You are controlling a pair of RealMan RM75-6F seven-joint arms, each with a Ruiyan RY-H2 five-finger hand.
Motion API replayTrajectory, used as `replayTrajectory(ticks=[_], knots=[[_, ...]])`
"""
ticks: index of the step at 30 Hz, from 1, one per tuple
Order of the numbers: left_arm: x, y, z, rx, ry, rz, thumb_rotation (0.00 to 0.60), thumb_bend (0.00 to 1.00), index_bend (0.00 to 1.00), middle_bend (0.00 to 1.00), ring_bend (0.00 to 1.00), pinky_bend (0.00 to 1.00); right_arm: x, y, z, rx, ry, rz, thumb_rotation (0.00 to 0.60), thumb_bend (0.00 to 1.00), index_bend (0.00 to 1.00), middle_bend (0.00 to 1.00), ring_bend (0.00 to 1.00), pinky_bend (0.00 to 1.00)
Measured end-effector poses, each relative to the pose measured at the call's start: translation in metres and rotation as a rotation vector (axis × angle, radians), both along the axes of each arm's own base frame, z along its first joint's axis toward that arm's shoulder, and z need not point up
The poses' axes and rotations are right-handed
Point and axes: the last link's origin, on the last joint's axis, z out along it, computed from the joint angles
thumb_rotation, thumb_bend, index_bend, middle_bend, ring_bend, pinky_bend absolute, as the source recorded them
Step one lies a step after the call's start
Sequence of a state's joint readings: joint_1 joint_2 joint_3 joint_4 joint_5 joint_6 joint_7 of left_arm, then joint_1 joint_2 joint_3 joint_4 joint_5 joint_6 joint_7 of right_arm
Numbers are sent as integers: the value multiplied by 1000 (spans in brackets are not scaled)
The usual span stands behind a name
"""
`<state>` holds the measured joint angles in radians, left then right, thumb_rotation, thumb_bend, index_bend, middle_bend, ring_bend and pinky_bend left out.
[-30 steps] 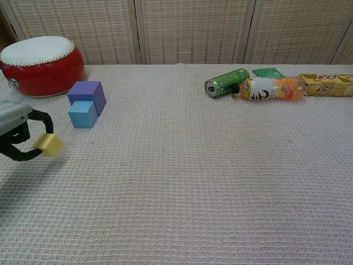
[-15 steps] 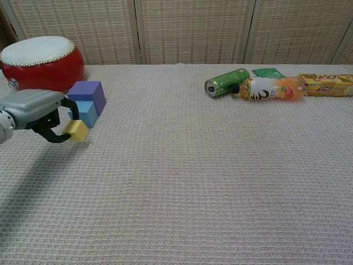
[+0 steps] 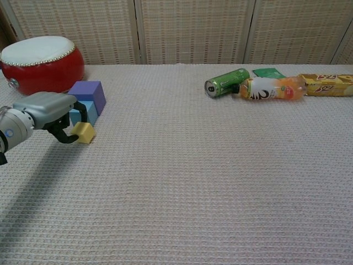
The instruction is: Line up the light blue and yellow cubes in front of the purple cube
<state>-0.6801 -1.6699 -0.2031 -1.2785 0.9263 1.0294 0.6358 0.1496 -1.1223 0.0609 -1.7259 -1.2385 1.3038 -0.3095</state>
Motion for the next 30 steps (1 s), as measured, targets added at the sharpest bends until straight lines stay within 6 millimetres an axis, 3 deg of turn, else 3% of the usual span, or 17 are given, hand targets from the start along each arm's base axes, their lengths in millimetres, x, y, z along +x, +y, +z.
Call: replayTrajectory(ticks=[7, 18, 30], knots=[[0, -1, 0, 2, 18, -5, 600, 350, 362, 1000, 1000, 1000, 0, 1, 0, 4, 1, 1, 522, 101, 0, 0, 0, 0], [-2, -2, 6, 22, 13, -8, 600, 351, 341, 1000, 1000, 1000, 0, 0, -1, 5, 4, -2, 522, 101, 0, 0, 0, 0], [10, -41, 5, -13, -30, -130, 600, 351, 325, 1000, 1000, 1000, 1, 1, -3, 17, 5, -4, 522, 101, 0, 0, 0, 0]])
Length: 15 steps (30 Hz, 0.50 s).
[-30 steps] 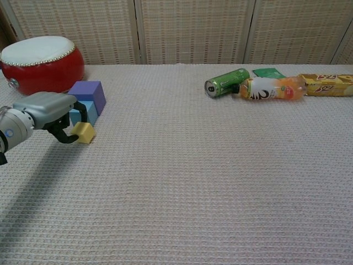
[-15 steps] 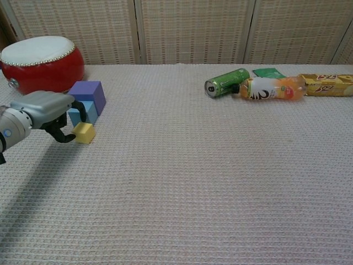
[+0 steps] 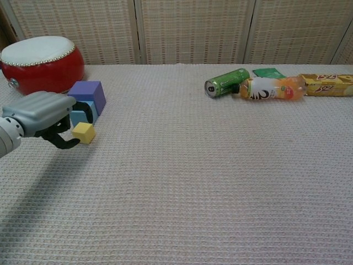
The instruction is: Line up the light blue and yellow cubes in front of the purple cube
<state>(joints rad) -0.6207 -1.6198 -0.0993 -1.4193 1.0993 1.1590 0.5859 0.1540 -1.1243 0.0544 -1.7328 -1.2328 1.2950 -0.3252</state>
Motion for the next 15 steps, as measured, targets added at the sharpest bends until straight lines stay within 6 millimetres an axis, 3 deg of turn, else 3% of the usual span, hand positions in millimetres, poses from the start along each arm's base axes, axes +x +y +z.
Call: replayTrajectory(ticks=[6, 15], knots=[[-1, -2, -12, -36, 68, -11, 600, 351, 233, 1000, 1000, 1000, 0, 0, 0, -2, 0, -1, 522, 101, 0, 0, 0, 0], [4, -1, -24, -45, 171, -29, 600, 351, 243, 1000, 1000, 1000, 0, 1, 3, -7, -3, -6, 521, 101, 0, 0, 0, 0]])
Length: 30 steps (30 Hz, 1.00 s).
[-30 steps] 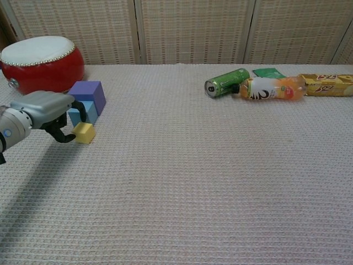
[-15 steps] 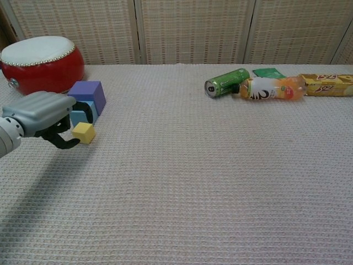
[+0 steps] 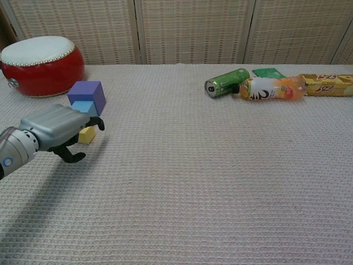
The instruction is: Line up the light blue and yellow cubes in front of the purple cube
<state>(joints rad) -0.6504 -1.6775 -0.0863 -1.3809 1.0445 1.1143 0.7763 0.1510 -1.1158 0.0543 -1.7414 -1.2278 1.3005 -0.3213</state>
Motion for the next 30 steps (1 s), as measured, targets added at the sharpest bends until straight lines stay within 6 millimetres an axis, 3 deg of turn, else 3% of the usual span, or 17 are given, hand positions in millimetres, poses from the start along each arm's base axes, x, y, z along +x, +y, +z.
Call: replayTrajectory(ticks=[10, 30], knots=[[-9, -2, 0, 5, 92, 53, 600, 354, 267, 1000, 1000, 1000, 0, 0, -1, 3, 0, 3, 522, 101, 0, 0, 0, 0], [-18, 8, -1, 29, 114, 86, 600, 354, 174, 1000, 1000, 1000, 1, 1, 1, -4, -2, 3, 522, 101, 0, 0, 0, 0]])
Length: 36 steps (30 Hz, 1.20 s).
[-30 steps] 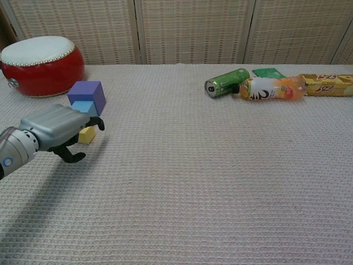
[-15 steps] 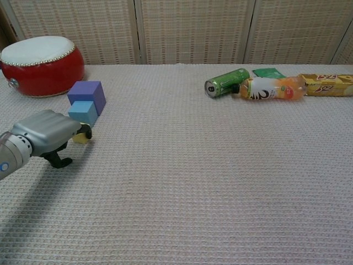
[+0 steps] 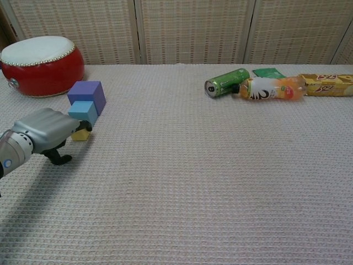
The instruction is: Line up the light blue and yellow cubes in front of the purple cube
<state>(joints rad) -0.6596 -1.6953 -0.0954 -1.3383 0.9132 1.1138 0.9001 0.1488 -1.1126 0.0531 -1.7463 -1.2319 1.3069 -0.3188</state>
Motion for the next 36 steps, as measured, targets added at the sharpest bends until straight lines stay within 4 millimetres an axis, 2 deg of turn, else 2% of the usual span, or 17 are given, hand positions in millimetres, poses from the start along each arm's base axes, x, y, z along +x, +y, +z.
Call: replayTrajectory(ticks=[14, 22, 28, 36], knots=[[-2, 1, 2, 6, -12, 5, 600, 354, 183, 1000, 1000, 1000, 1, 1, 0, -3, 0, 2, 523, 101, 0, 0, 0, 0], [11, -15, 3, -2, -65, -81, 600, 355, 227, 1000, 1000, 1000, 1, 2, 0, 0, 0, 5, 524, 101, 0, 0, 0, 0], [-3, -23, 12, 13, -59, -49, 600, 353, 294, 1000, 1000, 1000, 2, 2, 0, 1, 1, 6, 525, 101, 0, 0, 0, 0], [-14, -23, 20, 38, -51, -13, 600, 353, 296, 1000, 1000, 1000, 3, 3, -1, 2, 3, 11, 522, 101, 0, 0, 0, 0]])
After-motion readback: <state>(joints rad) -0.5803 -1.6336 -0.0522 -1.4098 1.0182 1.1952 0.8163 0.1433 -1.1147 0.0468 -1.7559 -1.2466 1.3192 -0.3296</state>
